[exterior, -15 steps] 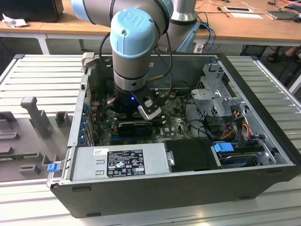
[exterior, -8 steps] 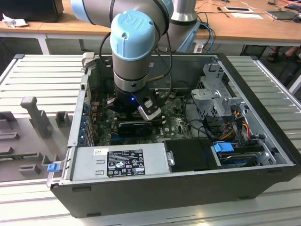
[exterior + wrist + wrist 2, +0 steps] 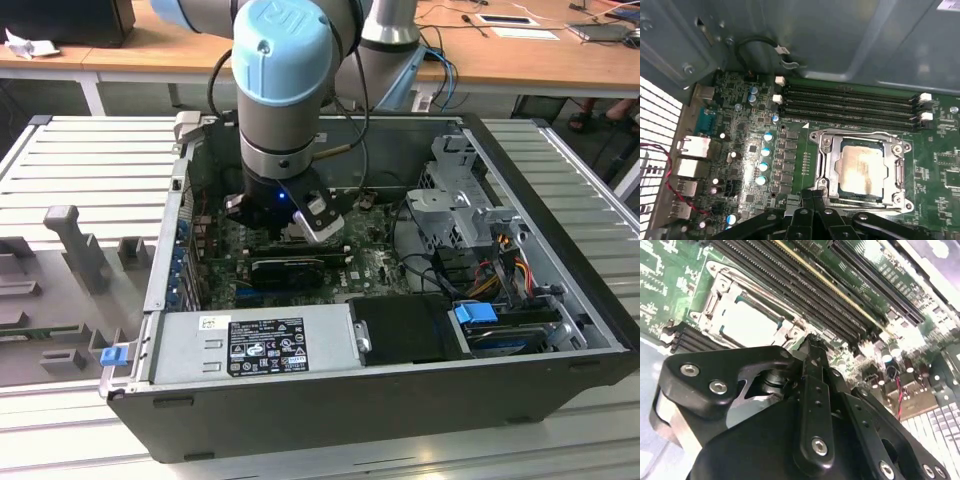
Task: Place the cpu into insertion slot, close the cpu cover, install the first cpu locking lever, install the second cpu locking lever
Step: 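Install the second cpu locking lever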
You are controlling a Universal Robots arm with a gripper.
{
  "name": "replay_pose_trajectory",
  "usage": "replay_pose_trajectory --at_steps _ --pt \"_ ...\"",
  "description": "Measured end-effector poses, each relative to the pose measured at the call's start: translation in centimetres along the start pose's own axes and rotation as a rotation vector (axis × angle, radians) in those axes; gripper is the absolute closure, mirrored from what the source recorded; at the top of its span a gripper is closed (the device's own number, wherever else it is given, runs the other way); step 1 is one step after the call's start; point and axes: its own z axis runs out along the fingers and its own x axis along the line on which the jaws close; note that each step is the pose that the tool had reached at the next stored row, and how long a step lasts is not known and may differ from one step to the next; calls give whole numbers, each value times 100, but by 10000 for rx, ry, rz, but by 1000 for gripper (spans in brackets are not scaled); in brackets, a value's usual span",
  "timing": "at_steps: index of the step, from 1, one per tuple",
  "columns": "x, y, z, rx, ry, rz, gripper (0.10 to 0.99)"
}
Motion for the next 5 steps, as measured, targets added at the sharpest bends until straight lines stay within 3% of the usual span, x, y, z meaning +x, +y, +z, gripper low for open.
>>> replay_pose_trajectory --at_steps 5 --pt "-1 32 -110 -36 -1 1 980"
